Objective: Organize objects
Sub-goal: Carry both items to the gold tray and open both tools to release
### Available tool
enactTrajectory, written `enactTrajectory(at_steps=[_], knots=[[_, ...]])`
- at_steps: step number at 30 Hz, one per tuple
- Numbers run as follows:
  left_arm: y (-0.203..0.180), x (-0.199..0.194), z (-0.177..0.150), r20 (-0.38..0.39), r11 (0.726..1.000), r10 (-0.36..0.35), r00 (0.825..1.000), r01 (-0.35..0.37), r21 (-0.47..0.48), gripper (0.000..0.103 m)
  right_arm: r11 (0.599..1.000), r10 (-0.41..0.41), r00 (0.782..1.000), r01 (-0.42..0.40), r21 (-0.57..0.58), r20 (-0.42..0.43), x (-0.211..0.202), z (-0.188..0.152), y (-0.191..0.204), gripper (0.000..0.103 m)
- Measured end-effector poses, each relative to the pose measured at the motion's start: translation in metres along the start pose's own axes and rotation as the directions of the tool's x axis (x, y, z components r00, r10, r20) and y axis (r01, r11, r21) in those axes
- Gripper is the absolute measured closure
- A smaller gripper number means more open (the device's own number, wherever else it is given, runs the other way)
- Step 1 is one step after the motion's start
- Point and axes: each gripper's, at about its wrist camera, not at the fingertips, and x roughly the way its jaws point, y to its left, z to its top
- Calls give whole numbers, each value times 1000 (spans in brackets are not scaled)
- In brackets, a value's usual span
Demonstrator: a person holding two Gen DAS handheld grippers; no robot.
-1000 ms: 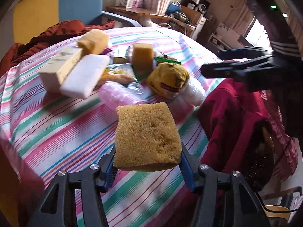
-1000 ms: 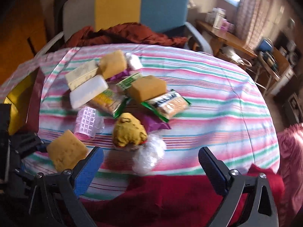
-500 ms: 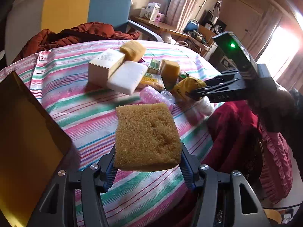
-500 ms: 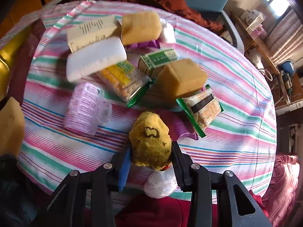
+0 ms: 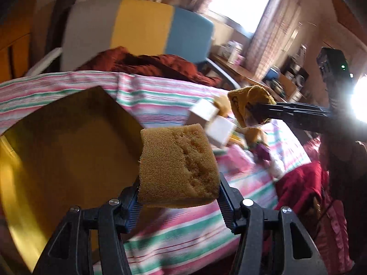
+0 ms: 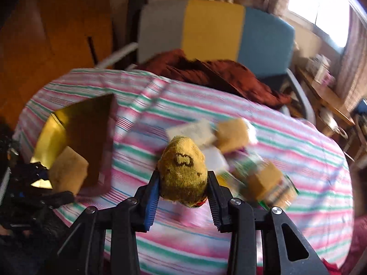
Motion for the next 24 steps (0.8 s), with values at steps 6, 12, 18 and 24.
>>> enactTrajectory(at_steps=[6,12,18,24], knots=[[71,-39,-14,48,972,179,983,-169,-163,44,983,168,985,-165,-85,30,38,47,97,63],[121,-52,-33,-3,914,311,950,-300,-273,43,956,256,967,-252,-147,10,86,83,189,57],[135,-63,-50,-14,887,344,939,-330,-323,42,944,296,955,-289,-158,24,93,87,220,46],[125,-66,-51,11,906,322,947,-305,-293,31,951,280,960,-274,-144,25,77,58,207,28]])
